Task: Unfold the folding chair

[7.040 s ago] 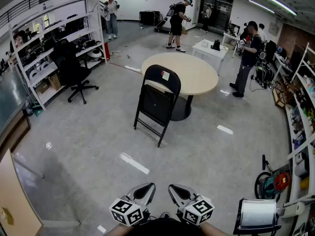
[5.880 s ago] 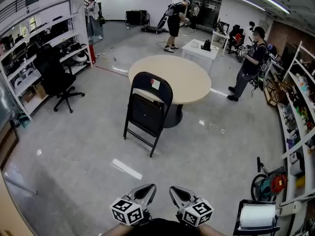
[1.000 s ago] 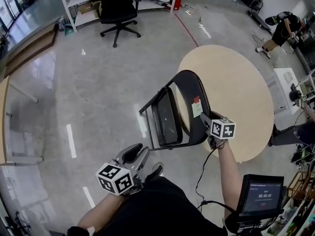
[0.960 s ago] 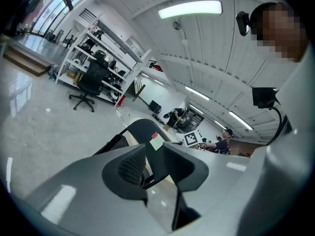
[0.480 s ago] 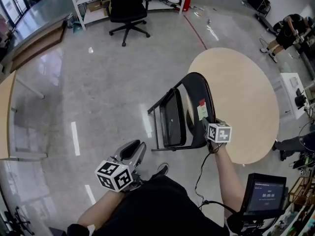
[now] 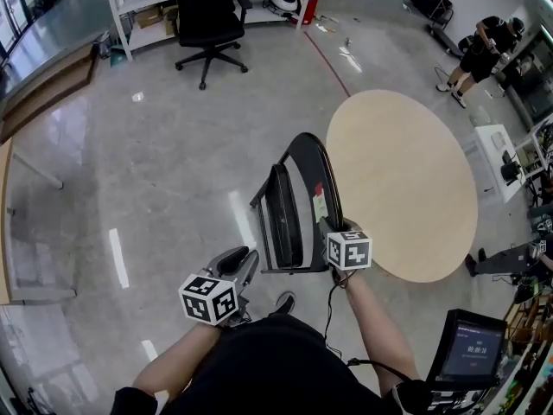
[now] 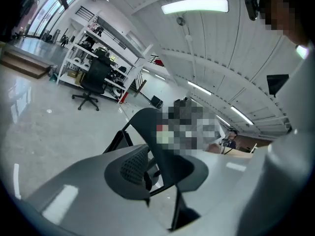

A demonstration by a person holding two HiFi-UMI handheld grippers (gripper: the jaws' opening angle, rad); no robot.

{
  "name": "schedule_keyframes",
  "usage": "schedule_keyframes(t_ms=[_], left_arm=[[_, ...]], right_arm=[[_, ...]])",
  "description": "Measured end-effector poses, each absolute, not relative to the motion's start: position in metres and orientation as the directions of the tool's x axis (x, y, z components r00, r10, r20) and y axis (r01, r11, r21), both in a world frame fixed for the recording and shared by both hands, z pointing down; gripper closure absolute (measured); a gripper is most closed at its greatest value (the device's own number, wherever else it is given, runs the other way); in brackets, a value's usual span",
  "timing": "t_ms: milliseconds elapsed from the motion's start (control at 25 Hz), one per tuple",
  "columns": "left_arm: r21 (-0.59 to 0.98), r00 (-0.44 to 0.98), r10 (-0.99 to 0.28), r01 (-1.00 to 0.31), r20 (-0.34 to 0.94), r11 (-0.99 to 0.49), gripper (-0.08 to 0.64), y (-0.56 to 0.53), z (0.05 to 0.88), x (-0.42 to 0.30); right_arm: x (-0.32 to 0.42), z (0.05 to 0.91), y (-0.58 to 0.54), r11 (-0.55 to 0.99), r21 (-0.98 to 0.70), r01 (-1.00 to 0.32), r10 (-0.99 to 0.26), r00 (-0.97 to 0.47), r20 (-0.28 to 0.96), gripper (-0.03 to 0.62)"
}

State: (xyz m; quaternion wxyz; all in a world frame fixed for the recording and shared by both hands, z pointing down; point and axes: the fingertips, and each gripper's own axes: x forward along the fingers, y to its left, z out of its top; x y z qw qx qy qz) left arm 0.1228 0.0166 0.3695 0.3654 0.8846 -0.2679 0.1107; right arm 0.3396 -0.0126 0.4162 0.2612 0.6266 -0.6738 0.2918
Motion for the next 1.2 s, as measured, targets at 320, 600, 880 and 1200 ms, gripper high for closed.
schedule_keyframes(t_ms=[320,600,880,1200], left_arm=[[0.543,0.802,-0.315,-0.582,0.507,-0.605,0.46,-0.041,0.474,0.06],[0.548,0.758,-0.181,-0.594,0.627,-0.589,0.42,-0.042,0.549,0.117],[0.51,0.682,-0.109,-0.633,0.723,-0.583,0.242,-0.053,0.612,0.177],[0.513,0.635,-0.087,-0.69,0.767,-0.511,0.205,-0.053,0.643,0.192]], right_arm=[[0.232,0.427,-0.044,0.012,-0.027,-1.0,-0.703,-0.027,0.71,0.515],[0.207,0.412,-0.027,-0.003,0.003,-1.0,-0.704,0.004,0.71,0.522],[0.211,0.41,-0.035,-0.005,-0.026,-1.0,-0.728,-0.014,0.685,0.523],[0.217,0.413,-0.032,-0.008,-0.055,-0.998,-0.745,-0.031,0.666,0.523]])
